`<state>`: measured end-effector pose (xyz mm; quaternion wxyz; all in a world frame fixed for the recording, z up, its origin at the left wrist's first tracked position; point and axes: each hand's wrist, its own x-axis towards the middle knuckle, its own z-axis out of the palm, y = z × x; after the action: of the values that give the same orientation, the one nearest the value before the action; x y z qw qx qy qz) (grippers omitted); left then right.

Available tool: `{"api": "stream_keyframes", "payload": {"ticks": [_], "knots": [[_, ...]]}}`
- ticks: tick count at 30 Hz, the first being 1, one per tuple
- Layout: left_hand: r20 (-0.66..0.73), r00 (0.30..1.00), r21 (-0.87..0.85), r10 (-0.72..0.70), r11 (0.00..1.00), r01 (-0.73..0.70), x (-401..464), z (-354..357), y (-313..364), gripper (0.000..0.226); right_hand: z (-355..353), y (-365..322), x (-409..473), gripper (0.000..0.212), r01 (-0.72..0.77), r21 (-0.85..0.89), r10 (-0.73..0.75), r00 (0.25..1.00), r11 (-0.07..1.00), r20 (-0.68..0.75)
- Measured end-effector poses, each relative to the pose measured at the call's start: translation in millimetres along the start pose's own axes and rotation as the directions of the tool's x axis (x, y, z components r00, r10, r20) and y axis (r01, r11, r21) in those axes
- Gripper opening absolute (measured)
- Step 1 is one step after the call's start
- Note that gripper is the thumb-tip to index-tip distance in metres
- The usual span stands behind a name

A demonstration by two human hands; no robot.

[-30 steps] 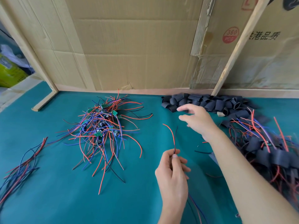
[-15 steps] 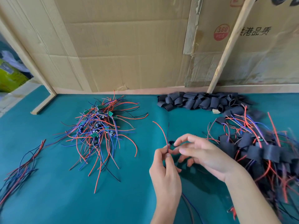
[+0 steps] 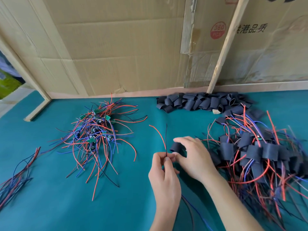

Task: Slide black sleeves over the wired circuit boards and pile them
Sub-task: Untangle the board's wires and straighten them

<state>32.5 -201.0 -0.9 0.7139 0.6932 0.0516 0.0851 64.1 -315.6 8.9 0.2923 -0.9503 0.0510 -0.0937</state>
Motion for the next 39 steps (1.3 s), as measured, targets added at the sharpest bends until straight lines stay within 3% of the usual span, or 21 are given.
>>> {"api": "stream_keyframes", "payload": {"ticks": [3, 5, 10, 14, 19, 25, 27, 30, 33, 36, 39], "knots": [[-0.026, 1.000, -0.003, 0.002, 1.000, -0.003, -0.6, 1.5, 0.8, 0.037, -3.9, 1.6, -1.5, 0.043, 0.013, 0.041, -0.011, 0.999, 0.999, -0.045], [-0.049, 0.999, -0.015, -0.009, 1.000, 0.008, 0.3, 3.1, 0.0, 0.032, -11.5, 3.1, -5.4, 0.042, -0.010, 0.191, 0.018, 0.999, 0.982, -0.041], [-0.028, 1.000, 0.022, -0.009, 1.000, 0.010, 1.0, 2.5, -2.3, 0.030, -22.0, -3.9, -8.2, 0.047, -0.054, 0.450, -0.012, 0.990, 0.891, 0.142], [-0.019, 1.000, -0.004, 0.020, 1.000, -0.020, 1.5, 0.6, -3.2, 0.033, -29.1, -2.6, -9.0, 0.033, -0.131, 0.633, 0.011, 0.982, 0.763, 0.191], [-0.019, 0.999, -0.027, 0.032, 0.999, -0.033, 1.0, -1.0, -4.5, 0.034, -27.8, -3.1, -11.3, 0.029, -0.152, 0.710, 0.040, 0.984, 0.687, 0.171], [0.058, 0.998, -0.133, 0.037, 0.991, -0.029, 1.4, -4.5, -2.4, 0.020, -32.5, 3.4, -12.7, 0.039, -0.261, 0.817, -0.104, 0.927, 0.514, 0.361], [0.082, 0.996, -0.153, 0.038, 0.988, -0.025, 1.2, -5.3, -2.5, 0.018, -33.7, 5.8, -12.0, 0.040, -0.265, 0.820, -0.125, 0.919, 0.508, 0.375], [0.106, 0.993, -0.151, 0.057, 0.988, -0.041, 0.0, -5.7, -2.2, 0.020, -34.9, 4.8, -11.8, 0.030, -0.236, 0.823, -0.128, 0.929, 0.517, 0.347], [0.150, 0.986, -0.114, 0.078, 0.992, -0.061, -0.4, -5.6, -4.8, 0.032, -38.2, 2.6, -10.5, 0.028, -0.140, 0.870, -0.022, 0.985, 0.472, 0.170], [0.171, 0.983, -0.086, 0.066, 0.995, -0.051, -0.7, -5.3, -5.0, 0.036, -43.6, 5.0, -6.6, 0.022, -0.005, 0.961, 0.226, 0.972, 0.277, -0.060], [0.199, 0.978, -0.060, 0.067, 0.997, -0.056, -2.9, -4.7, -2.2, 0.023, -47.8, 6.0, -3.5, 0.004, 0.060, 0.994, 0.385, 0.918, 0.092, -0.091]]}}
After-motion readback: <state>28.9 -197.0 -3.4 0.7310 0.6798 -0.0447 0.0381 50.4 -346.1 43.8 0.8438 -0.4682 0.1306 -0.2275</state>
